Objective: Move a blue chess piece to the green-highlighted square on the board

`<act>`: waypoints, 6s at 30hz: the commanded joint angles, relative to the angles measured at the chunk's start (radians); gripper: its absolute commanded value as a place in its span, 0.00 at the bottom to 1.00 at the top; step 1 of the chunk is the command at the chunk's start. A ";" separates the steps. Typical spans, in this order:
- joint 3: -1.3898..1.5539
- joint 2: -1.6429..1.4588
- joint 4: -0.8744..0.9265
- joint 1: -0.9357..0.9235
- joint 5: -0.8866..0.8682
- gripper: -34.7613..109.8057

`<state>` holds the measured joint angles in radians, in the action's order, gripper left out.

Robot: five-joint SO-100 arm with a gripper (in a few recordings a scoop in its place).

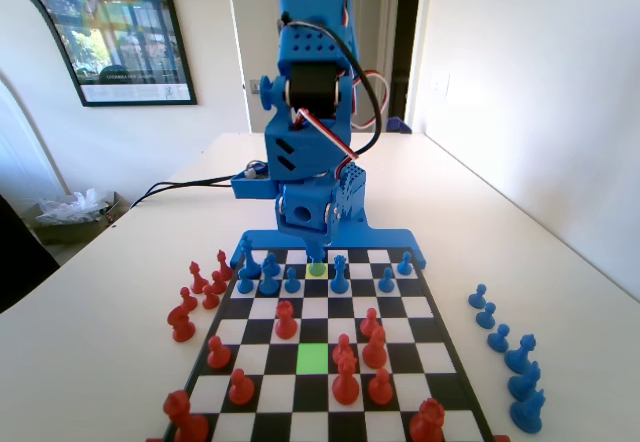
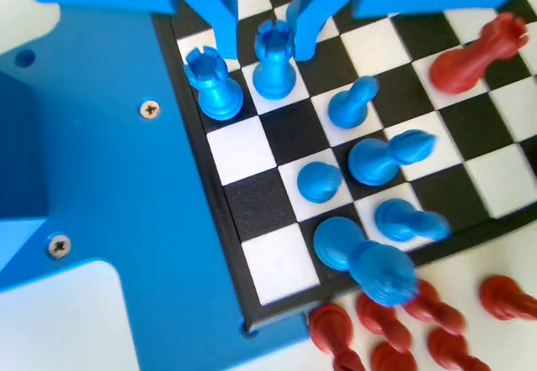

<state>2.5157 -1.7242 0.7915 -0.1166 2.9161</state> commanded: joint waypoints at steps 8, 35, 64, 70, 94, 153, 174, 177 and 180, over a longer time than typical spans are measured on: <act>-0.054 -0.009 0.008 0.002 0.295 0.31; 0.000 0.012 -0.091 -0.011 0.305 0.31; -0.029 0.006 0.003 -0.009 0.255 0.25; -0.219 0.006 0.245 0.009 0.179 0.25; -0.701 0.221 0.465 0.037 -0.101 0.25; -0.483 0.367 -0.054 0.020 -0.143 0.25; -0.422 0.365 -0.164 0.014 -0.146 0.28; -0.414 0.365 -0.172 0.014 -0.149 0.29; -0.410 0.365 -0.172 0.014 -0.146 0.29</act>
<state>2.0923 -1.3269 0.6090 -0.0859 2.7596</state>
